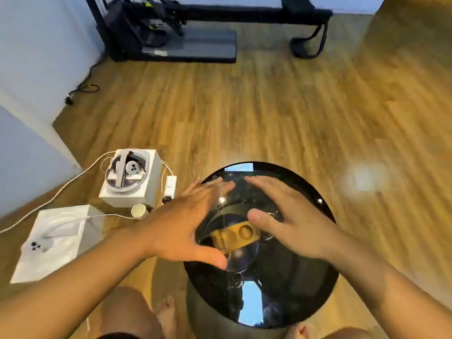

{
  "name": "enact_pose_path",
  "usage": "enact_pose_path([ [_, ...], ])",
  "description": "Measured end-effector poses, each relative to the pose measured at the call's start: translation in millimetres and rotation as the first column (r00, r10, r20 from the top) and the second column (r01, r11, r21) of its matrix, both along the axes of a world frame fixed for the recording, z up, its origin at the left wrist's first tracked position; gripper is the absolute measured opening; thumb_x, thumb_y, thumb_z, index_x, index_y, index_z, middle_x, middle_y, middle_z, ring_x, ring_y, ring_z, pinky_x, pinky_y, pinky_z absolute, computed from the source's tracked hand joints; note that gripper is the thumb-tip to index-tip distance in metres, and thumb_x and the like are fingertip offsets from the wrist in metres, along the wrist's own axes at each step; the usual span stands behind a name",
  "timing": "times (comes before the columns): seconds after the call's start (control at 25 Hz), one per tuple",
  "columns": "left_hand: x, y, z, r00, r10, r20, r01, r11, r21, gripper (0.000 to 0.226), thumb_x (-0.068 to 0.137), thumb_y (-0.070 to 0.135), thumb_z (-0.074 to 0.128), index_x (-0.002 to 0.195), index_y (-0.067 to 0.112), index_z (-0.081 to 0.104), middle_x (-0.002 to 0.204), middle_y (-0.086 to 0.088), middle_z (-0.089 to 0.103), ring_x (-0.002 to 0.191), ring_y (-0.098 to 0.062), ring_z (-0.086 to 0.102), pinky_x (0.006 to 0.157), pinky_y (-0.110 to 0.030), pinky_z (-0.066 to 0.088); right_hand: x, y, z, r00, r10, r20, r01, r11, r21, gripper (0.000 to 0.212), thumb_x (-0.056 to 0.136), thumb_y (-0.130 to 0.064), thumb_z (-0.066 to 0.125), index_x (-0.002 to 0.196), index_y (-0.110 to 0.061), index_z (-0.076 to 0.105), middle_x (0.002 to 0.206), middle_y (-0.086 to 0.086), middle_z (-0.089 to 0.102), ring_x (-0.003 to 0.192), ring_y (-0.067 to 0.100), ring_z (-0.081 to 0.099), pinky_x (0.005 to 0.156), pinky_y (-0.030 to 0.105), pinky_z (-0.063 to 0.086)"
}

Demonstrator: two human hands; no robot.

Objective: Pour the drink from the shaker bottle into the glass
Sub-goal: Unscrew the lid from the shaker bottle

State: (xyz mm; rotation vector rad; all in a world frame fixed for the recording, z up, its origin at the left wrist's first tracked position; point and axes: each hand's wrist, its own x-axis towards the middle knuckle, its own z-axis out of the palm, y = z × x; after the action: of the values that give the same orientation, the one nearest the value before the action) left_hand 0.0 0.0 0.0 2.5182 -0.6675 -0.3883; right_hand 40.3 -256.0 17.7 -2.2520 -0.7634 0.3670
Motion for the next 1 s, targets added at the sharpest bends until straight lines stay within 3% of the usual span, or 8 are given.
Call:
enact_pose_path([
  [0.16,-38,-13,-66,0.989,0.148,0.003,-0.146,0.980,-0.137,0.129,0.055,0.091,0.070,0.158,0.046,0.006,0.163,0.012,0.027,0.143,0.003,0.025,0.118,-0.026,0.027,-44,17,-60,0.984,-0.102,0.147,0.112,0.992,-0.060,0.074,0.081,-0.083,0.027,0.144,-0.046,0.028,0.150,-0.019,0.032,0.136,0.000,0.029,0.101,0.028,0.035],
  [0.28,-58,-34,-86,0.936,0.350,-0.037,-0.342,0.878,-0.335,0.123,0.064,0.049,0.094,0.160,0.025,0.021,0.160,0.005,0.035,0.147,-0.010,0.035,0.117,-0.023,0.033,-63,46,-73,0.956,-0.196,0.219,0.236,0.956,-0.174,0.073,0.083,-0.077,0.029,0.143,-0.036,0.037,0.146,-0.007,0.036,0.133,0.015,0.033,0.096,0.036,0.039],
  [0.36,-65,-41,-89,0.886,0.456,-0.086,-0.444,0.778,-0.444,0.110,0.065,0.029,0.096,0.154,0.021,0.032,0.146,0.011,0.045,0.139,-0.014,0.046,0.106,-0.011,0.037,-73,59,-74,0.936,-0.242,0.257,0.290,0.941,-0.172,0.064,0.087,-0.068,0.037,0.140,-0.031,0.043,0.140,-0.001,0.038,0.126,0.022,0.038,0.095,0.038,0.043],
  [0.44,-69,-45,-97,0.861,0.496,-0.111,-0.480,0.721,-0.500,0.108,0.060,0.030,0.095,0.150,0.023,0.036,0.136,0.013,0.052,0.128,-0.014,0.054,0.099,-0.013,0.044,-74,64,-82,0.921,-0.253,0.296,0.308,0.938,-0.156,0.057,0.089,-0.061,0.044,0.136,-0.029,0.047,0.135,0.002,0.039,0.121,0.026,0.041,0.092,0.041,0.045],
  [0.56,-70,-47,-102,0.821,0.538,-0.189,-0.546,0.645,-0.534,0.114,0.048,0.043,0.089,0.148,0.024,0.039,0.137,-0.001,0.059,0.124,-0.022,0.059,0.103,-0.043,0.052,-73,64,-82,0.915,-0.265,0.303,0.319,0.937,-0.145,0.051,0.089,-0.055,0.051,0.132,-0.027,0.051,0.132,0.006,0.041,0.116,0.030,0.044,0.091,0.039,0.043],
  [0.68,-68,-43,-101,0.797,0.548,-0.252,-0.584,0.596,-0.551,0.110,0.040,0.049,0.089,0.139,0.027,0.047,0.128,0.000,0.065,0.118,-0.020,0.064,0.102,-0.049,0.052,-69,60,-82,0.951,-0.214,0.223,0.241,0.965,-0.103,0.050,0.088,-0.052,0.055,0.130,-0.025,0.053,0.129,0.004,0.043,0.116,0.028,0.046,0.097,0.041,0.042],
  [0.84,-60,-36,-105,0.809,0.502,-0.306,-0.584,0.626,-0.517,0.116,0.037,0.050,0.094,0.140,0.031,0.045,0.130,0.002,0.064,0.122,-0.020,0.062,0.105,-0.049,0.051,-57,52,-76,0.981,-0.120,0.151,0.135,0.986,-0.094,0.047,0.087,-0.051,0.058,0.128,-0.028,0.053,0.128,-0.003,0.042,0.119,0.022,0.044,0.100,0.044,0.041],
  [1.0,-66,-43,-130,0.808,0.520,-0.278,-0.582,0.628,-0.516,0.123,0.044,0.031,0.105,0.148,0.030,0.038,0.130,0.010,0.064,0.125,-0.011,0.061,0.099,-0.031,0.052,-53,47,-79,0.987,-0.076,0.142,0.084,0.995,-0.051,0.047,0.086,-0.049,0.062,0.127,-0.029,0.054,0.127,-0.008,0.041,0.118,0.016,0.045,0.098,0.037,0.042],
])
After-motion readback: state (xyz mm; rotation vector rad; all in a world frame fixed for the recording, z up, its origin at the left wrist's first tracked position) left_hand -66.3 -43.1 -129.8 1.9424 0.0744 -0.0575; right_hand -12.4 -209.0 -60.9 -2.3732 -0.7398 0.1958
